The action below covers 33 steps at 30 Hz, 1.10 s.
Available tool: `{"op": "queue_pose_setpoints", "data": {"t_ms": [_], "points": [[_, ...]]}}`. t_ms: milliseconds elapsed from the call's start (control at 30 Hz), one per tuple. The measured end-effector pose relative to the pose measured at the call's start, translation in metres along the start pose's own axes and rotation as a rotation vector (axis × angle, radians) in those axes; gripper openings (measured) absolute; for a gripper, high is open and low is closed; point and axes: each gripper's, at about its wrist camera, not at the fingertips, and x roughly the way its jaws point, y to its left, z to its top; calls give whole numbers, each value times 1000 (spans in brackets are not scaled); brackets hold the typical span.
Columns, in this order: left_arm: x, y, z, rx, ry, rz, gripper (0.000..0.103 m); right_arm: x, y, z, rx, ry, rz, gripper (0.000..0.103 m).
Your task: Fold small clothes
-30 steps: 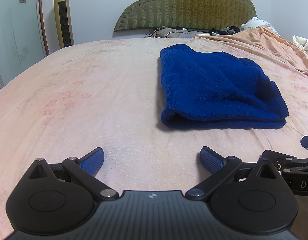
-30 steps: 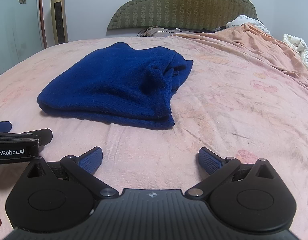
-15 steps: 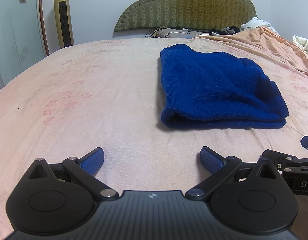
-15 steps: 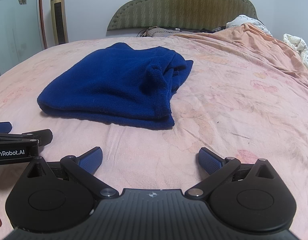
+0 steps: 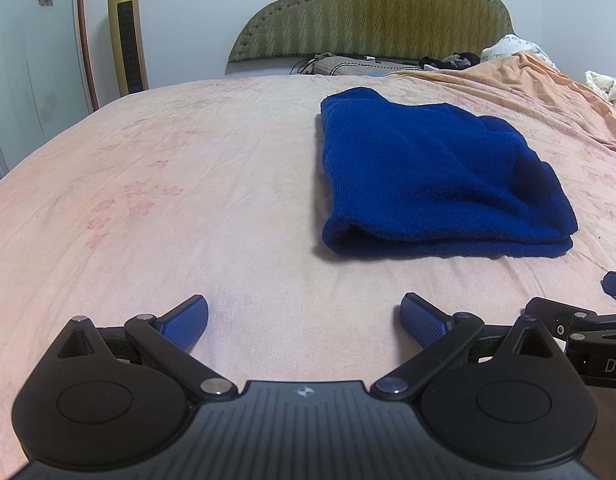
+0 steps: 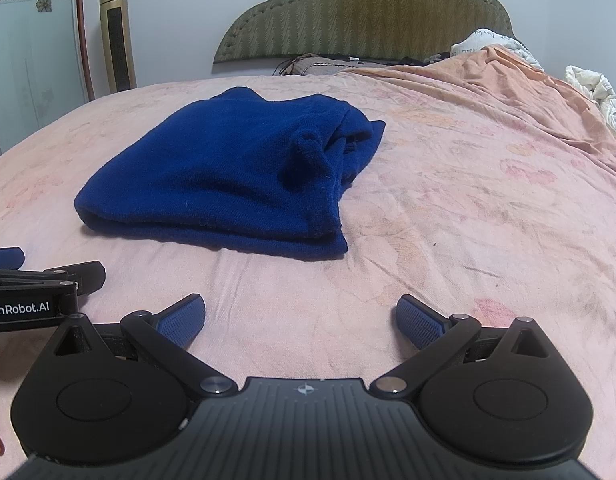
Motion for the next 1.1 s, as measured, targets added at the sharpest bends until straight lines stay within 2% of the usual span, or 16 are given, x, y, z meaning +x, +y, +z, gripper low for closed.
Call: {"op": "queue_pose_setpoints", "data": {"t_ms": [1100], "points": [[0,1,0,-1,0,-1,103,1,2,0,-5,1,-5,103]]}}
